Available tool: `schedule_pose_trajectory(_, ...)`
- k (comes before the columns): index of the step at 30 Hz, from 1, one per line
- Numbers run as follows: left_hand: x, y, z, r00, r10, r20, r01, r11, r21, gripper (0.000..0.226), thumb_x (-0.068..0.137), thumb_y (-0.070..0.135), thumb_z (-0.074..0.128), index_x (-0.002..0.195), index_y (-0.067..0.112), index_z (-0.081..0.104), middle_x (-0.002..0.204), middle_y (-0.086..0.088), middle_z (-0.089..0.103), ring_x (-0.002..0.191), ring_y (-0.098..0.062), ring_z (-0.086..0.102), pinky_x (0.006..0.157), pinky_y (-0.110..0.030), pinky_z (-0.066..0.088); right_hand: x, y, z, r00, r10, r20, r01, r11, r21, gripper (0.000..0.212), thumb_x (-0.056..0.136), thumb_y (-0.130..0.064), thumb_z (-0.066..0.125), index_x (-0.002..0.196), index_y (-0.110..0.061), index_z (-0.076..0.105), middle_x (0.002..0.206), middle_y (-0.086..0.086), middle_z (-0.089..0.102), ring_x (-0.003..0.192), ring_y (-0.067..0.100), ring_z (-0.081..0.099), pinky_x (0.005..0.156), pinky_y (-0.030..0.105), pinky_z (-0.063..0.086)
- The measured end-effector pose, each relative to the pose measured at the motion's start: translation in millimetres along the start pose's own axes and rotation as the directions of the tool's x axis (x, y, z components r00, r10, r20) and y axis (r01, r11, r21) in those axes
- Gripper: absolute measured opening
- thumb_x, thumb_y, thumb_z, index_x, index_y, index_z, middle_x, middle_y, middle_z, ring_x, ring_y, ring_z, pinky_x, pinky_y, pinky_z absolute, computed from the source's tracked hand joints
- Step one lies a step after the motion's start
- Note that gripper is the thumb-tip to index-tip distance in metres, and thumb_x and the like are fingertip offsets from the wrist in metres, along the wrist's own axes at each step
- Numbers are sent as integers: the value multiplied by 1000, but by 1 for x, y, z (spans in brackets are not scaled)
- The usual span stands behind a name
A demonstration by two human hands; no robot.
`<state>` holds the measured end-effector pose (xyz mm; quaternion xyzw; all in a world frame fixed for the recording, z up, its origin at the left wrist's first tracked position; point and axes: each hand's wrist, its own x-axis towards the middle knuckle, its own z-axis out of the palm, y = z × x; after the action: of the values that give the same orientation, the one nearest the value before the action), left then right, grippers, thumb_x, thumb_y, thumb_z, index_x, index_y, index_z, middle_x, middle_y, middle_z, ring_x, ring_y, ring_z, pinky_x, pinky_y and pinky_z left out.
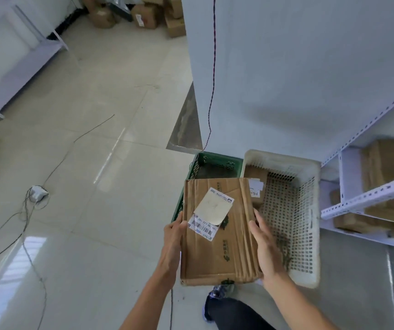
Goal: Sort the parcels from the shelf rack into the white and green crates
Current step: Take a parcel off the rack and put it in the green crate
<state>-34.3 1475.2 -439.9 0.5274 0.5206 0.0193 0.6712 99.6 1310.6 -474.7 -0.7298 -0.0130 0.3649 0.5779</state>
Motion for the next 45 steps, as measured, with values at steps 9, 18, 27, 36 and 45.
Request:
schedule_pose_trajectory(9,142,42,-14,991,-13,134,-8,988,153,42,68,64,50,95,35,64,139,15,61,132,-4,54,109,-31,44,123,33,61,990,104,-91,-100,994,41,55,111,-50,42,164,-42,30,172,-14,29,154,8,29,129,45,21)
schedule_pose_trajectory(18,346,30,-6,969,-129,212,34,915,403,90,75,64,41,154,22,52,168,-5,44,155,-26,38,128,-54,30,274,102,116,954,166,-250,-155,986,61,65,98,-62,46,153,-27,45,156,-2,48,144,24,45,119,48,35)
schedule_pose_trajectory(27,582,-46,24,946,-170,276,5,859,512,71,92,60,43,140,12,64,147,-13,60,135,-32,58,117,-54,45,474,212,153,909,238,-343,-216,971,100,49,98,-45,55,147,-46,53,146,-6,46,129,11,52,116,46,38)
schedule_pose_trajectory(36,677,-80,57,961,-197,194,26,763,646,91,74,63,33,150,15,53,159,-16,46,147,-39,41,123,-58,32,569,289,159,913,335,-234,-314,941,123,62,103,-19,46,159,-46,38,152,-1,57,135,25,55,116,60,41)
schedule_pose_trajectory(45,736,-123,77,974,-168,152,-39,539,842,56,111,44,40,150,5,45,152,-22,50,142,-39,42,114,-43,33,620,330,169,889,425,-170,-404,903,145,75,95,-18,52,163,-44,32,161,1,49,146,31,45,122,63,32)
